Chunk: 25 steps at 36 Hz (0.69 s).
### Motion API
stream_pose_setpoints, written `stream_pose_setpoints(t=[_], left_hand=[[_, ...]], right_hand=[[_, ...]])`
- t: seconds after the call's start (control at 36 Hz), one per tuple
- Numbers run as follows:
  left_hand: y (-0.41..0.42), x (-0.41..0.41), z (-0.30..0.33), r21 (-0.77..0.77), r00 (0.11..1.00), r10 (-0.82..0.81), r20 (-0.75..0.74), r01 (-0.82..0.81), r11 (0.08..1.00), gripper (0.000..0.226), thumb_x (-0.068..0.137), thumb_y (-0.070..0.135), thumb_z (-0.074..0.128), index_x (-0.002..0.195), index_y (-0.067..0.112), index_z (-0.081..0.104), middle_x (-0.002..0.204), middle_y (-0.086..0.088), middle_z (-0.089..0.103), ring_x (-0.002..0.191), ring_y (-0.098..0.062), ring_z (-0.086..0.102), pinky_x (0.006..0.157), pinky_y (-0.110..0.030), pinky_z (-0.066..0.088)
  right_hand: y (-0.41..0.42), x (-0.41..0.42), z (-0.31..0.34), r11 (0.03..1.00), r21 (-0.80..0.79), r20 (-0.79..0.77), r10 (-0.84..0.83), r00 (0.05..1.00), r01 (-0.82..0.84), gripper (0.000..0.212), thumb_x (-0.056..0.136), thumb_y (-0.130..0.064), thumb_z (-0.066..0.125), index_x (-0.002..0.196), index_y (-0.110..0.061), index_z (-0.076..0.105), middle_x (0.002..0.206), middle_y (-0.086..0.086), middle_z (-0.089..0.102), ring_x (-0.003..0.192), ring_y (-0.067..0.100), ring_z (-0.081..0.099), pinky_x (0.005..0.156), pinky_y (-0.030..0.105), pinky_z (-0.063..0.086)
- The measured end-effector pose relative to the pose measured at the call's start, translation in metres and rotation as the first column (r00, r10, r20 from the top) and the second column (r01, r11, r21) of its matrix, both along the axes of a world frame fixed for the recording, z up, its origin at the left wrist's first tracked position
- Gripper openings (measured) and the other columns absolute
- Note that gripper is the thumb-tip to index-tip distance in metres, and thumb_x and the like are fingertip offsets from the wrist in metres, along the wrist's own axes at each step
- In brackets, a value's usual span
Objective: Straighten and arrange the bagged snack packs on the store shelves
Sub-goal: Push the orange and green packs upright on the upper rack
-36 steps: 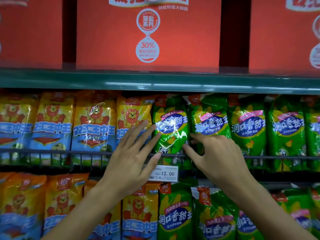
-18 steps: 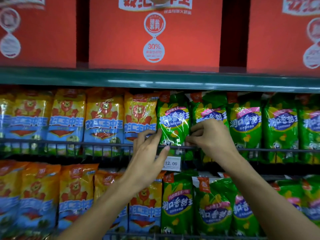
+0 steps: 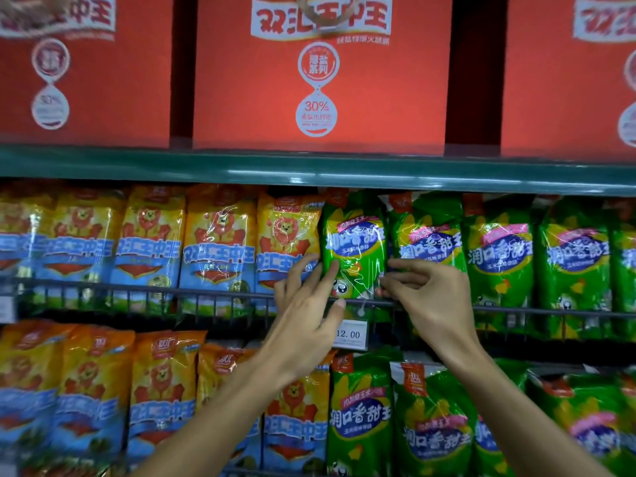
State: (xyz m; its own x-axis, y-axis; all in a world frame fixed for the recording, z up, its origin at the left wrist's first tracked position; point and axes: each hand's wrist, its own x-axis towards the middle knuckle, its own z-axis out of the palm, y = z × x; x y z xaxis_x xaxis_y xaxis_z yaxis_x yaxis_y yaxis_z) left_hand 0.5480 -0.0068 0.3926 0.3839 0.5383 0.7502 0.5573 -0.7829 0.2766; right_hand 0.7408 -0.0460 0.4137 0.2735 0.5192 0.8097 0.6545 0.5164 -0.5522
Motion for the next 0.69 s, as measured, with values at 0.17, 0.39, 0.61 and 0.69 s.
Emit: stream_pose_setpoints(t=[0.17,0.39,0.61,0.69], left_hand=[[0.009,0.005,-0.002,0.107,0.981,0.16,-0.107,-0.148,0.983,0.063,0.105,0.051,0.021,0.162,0.024,0.022,0.166,0.003,0.024,0.151,-0.003,-0.014,0.113,-0.034,0.004],[0.011,-0.01,-0.018,0.209,0.976,0.198,-0.09,-0.176,0.962,0.059,0.105,0.058,0.026,0.155,0.031,0.04,0.163,0.003,0.018,0.155,-0.015,-0.002,0.126,-0.044,0.008],[0.025,-0.032,-0.006,0.336,0.947,0.306,-0.094,-0.259,0.905,0.064,0.106,0.058,0.023,0.163,0.031,0.011,0.171,0.009,-0.01,0.157,-0.016,-0.017,0.125,-0.036,-0.013],[0.029,-0.034,0.001,0.344,0.914,0.375,-0.157,-0.305,0.888,0.064,0.103,0.064,0.009,0.162,0.037,0.008,0.17,0.013,-0.016,0.154,-0.013,-0.024,0.123,-0.035,-0.02]], right_hand=[[-0.008,0.001,0.004,0.988,-0.041,0.263,-0.13,0.956,0.146,0.024,0.088,-0.032,0.08,0.106,-0.018,0.081,0.095,-0.007,0.079,0.081,-0.001,0.071,0.079,0.015,0.057],[-0.018,0.008,-0.001,0.96,0.119,0.496,-0.278,0.822,0.253,0.02,0.094,-0.035,0.072,0.106,-0.022,0.08,0.093,-0.008,0.079,0.083,0.009,0.073,0.076,0.025,0.059],[0.005,0.01,-0.023,0.953,0.088,0.715,-0.263,0.647,0.289,0.066,0.102,-0.065,0.029,0.157,-0.029,0.036,0.167,-0.01,0.023,0.157,0.009,0.008,0.128,0.033,0.004],[0.009,0.008,-0.025,0.944,0.095,0.71,-0.286,0.643,0.315,0.069,0.102,-0.068,0.022,0.157,-0.03,0.036,0.168,-0.011,0.02,0.157,0.008,0.003,0.127,0.034,0.0]])
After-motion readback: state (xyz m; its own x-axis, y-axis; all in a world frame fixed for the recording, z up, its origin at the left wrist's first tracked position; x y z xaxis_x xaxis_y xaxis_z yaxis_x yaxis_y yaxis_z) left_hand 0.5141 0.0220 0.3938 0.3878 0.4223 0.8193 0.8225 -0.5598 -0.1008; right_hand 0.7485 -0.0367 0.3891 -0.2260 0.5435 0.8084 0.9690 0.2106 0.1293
